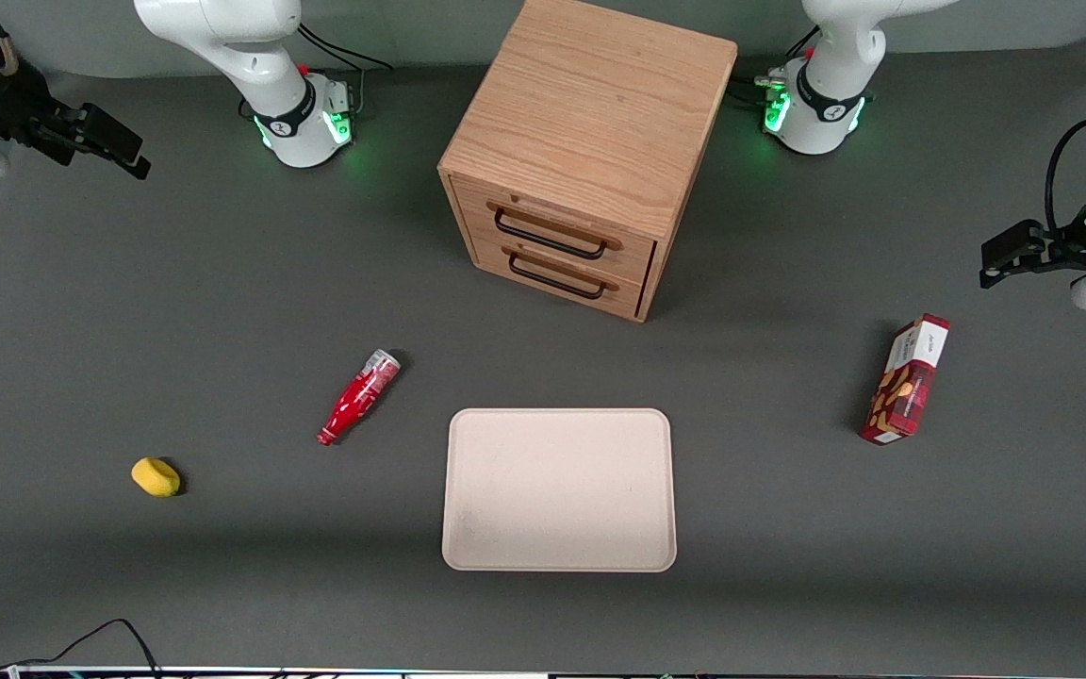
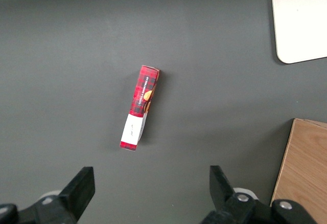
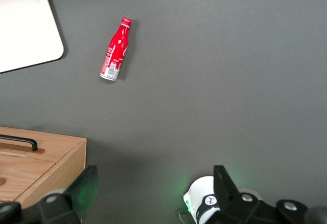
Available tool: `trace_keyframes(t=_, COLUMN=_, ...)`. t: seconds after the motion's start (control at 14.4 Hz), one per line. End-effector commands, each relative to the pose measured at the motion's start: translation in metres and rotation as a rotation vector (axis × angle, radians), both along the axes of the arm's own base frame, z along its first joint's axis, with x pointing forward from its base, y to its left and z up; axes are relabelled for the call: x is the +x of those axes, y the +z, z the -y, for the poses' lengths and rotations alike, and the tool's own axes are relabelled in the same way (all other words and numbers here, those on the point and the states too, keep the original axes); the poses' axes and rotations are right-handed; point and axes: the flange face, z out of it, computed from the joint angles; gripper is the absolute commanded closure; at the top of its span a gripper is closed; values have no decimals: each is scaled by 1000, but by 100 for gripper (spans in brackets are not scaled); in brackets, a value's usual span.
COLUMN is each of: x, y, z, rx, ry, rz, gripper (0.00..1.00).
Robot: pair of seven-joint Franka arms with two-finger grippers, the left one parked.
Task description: Place coke bottle on tray
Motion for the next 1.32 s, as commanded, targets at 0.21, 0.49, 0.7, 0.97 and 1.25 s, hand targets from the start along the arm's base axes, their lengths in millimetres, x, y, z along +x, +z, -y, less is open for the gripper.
trace_keyframes(t=0.21, x=2, y=6, z=1, rx=11, ry=17, rz=-48, gripper=0)
trace_keyframes(t=0.49, x=1, y=10, z=-7, rx=15, ry=26, rz=-42, gripper=0)
trace_keyframes(t=0.7, x=22, y=22, z=-34, rx=20, ry=-4, rz=-11, gripper=0)
trace_keyframes(t=0.97, x=77, y=-20, z=-84, rx=50, ry=-157, rz=-64, gripper=0)
trace_keyframes(t=1.25, x=137, y=-143, z=-118, rx=31, ry=-333, rz=-180, gripper=0)
